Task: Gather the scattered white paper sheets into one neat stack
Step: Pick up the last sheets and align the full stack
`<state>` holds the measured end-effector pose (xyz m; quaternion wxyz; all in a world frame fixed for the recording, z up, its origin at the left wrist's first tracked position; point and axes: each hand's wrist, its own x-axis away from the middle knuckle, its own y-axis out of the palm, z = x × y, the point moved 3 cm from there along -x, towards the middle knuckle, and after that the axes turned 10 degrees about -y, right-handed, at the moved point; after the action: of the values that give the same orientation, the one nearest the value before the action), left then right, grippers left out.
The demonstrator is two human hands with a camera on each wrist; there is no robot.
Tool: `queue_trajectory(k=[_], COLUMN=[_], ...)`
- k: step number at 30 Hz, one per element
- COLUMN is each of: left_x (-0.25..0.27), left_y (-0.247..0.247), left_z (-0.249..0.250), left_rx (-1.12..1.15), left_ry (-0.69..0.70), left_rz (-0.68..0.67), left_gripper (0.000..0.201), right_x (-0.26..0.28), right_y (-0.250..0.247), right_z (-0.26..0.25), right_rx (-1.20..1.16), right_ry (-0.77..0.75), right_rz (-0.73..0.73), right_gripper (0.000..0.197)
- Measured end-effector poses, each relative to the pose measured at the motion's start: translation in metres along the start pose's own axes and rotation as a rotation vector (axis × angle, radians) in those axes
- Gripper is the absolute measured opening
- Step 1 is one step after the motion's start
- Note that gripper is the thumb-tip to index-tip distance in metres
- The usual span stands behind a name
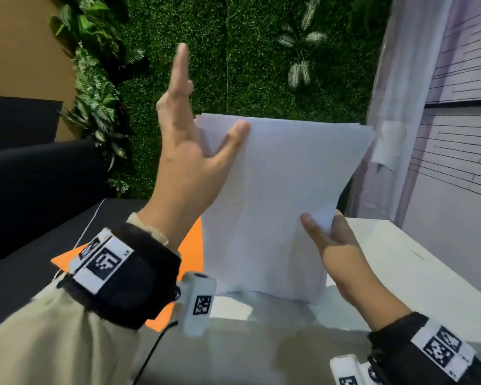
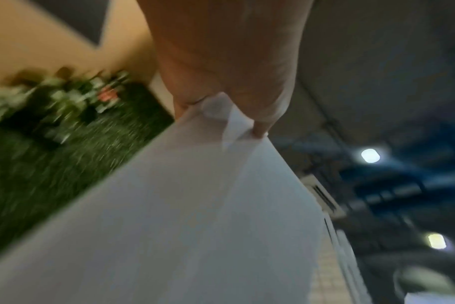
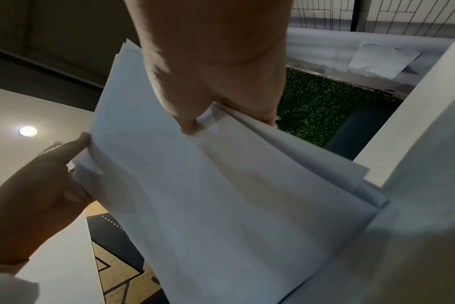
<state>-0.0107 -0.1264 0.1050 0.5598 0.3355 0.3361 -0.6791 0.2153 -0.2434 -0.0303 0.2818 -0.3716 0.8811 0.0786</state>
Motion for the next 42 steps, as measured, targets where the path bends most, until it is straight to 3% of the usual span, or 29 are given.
queue_trajectory(k=[3, 6, 11, 15, 17, 19, 22, 24, 27, 33, 36, 38, 42], left_x=[-0.004, 0.0, -0.003, -0.002, 0.001, 0.013, 0.045, 0.064, 0.074, 0.09, 0.114, 0.129, 0.134], left_y=[0.002, 0.003, 0.001, -0.003, -0.003, 0.005, 0.021, 0.026, 0.029, 0.036, 0.04, 0.041, 0.035], left_z=[0.005, -0.01, -0.018, -0.026, -0.04, -0.054, -0.081, -0.095, -0.102, -0.106, -0.116, -0.126, -0.143], left_rx=[-0.27, -0.374, -0.393, -0.344, -0.139, 0.144, 0.351, 0.368, 0.399, 0.521, 0.57, 0.511, 0.294], left_ry=[0.127, 0.014, -0.012, -0.043, -0.172, -0.407, -0.677, -0.724, -0.755, -0.819, -0.938, -1.006, -0.945], left_rz=[-0.06, -0.115, -0.167, -0.111, -0.11, -0.147, -0.258, -0.344, -0.296, -0.295, -0.416, -0.469, -0.442], left_gripper=[0.069, 0.046, 0.067, 0.068, 0.079, 0.087, 0.063, 0.044, 0.034, 0.039, 0.044, 0.044, 0.046], right_x=[0.003, 0.001, 0.0, -0.001, -0.001, -0.002, -0.002, 0.0, 0.003, 0.011, 0.018, 0.026, 0.033], right_y=[0.002, 0.001, -0.001, 0.001, 0.002, 0.002, 0.003, 0.002, 0.001, 0.008, 0.01, 0.013, 0.014], right_z=[-0.003, -0.008, -0.013, -0.012, -0.011, -0.01, -0.009, -0.009, -0.009, 0.002, 0.033, 0.049, 0.063], right_rx=[-0.03, -0.052, -0.081, -0.066, -0.044, -0.03, 0.01, 0.037, 0.105, 0.118, 0.082, 0.084, 0.063], right_ry=[0.012, 0.014, -0.007, -0.012, -0.01, -0.013, -0.012, -0.016, -0.038, -0.087, -0.016, 0.047, 0.104], right_rz=[-0.008, -0.022, -0.039, -0.007, 0.002, 0.009, -0.01, -0.049, -0.093, 0.0, 0.009, -0.046, -0.135], right_gripper=[0.024, 0.027, 0.046, 0.035, 0.027, 0.023, 0.036, 0.049, 0.053, 0.038, 0.032, 0.022, 0.02])
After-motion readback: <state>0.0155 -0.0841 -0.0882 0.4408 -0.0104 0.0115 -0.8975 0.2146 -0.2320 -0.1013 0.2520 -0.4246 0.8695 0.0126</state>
